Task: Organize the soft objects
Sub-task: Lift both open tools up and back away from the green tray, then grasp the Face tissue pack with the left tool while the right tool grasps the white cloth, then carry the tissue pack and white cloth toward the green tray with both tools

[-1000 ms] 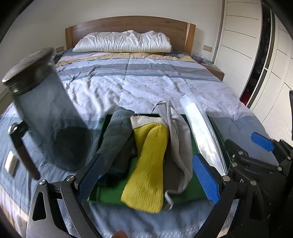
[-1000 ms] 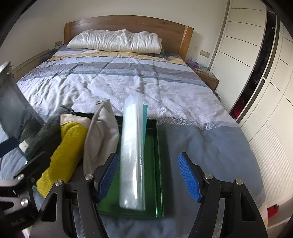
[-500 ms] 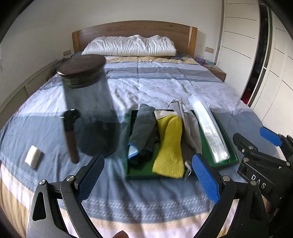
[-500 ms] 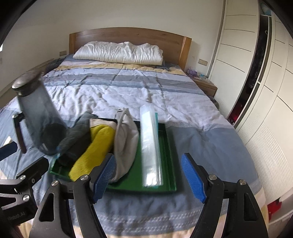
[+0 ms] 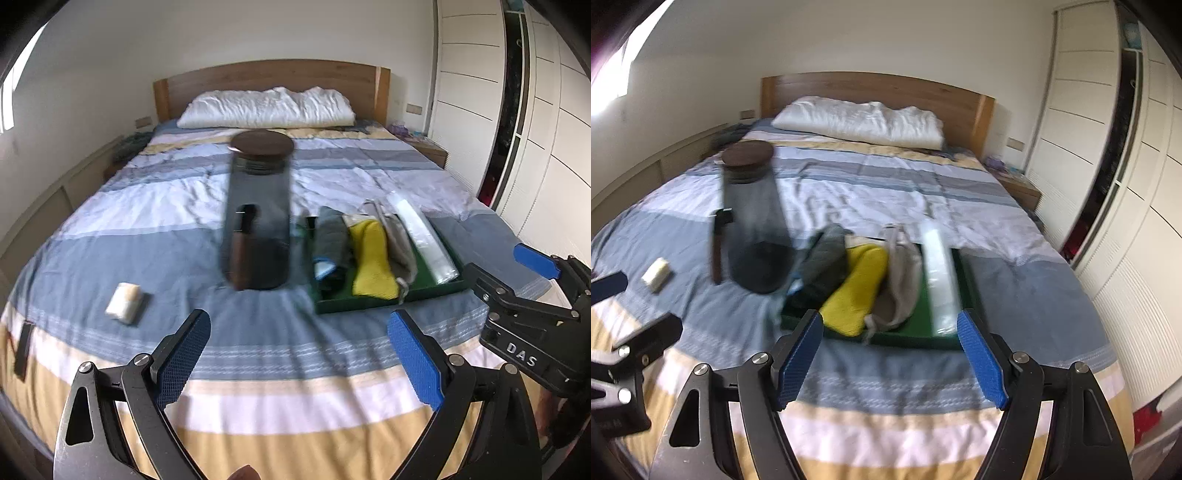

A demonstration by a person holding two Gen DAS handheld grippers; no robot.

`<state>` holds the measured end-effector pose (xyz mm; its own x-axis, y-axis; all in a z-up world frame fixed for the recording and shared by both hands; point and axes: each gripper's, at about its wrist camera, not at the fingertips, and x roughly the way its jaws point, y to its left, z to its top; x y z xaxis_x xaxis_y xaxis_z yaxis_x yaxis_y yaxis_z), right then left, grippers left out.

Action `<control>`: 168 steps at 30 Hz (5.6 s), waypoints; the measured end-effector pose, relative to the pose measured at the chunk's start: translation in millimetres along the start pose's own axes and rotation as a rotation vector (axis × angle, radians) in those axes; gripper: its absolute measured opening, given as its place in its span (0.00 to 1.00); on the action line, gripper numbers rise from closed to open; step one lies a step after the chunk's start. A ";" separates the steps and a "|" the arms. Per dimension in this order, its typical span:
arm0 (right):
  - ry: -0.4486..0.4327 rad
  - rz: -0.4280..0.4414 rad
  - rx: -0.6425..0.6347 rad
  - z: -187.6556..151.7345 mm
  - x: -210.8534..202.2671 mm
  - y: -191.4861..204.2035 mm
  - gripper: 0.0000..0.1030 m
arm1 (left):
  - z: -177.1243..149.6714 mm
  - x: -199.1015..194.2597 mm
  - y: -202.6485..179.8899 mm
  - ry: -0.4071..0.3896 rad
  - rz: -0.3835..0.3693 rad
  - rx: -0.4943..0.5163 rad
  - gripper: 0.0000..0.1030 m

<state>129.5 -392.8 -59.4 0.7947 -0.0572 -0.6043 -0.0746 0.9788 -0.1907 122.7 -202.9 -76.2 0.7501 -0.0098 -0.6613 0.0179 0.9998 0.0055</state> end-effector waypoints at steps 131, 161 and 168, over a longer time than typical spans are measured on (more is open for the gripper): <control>0.208 0.047 0.157 -40.2 28.4 89.0 0.09 | -31.8 82.6 60.5 0.215 -0.099 0.046 0.44; 0.168 0.025 0.113 46.6 161.1 -75.8 0.10 | 104.6 172.0 -90.5 0.162 -0.190 0.109 0.45; 0.221 0.041 0.075 69.9 233.3 -90.6 0.10 | 120.0 223.2 -106.0 0.184 -0.154 0.099 0.45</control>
<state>363.8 -481.1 -129.0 0.6405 -0.0509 -0.7663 -0.0522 0.9926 -0.1095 367.6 -313.0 -134.4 0.6009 -0.1502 -0.7851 0.1945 0.9801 -0.0387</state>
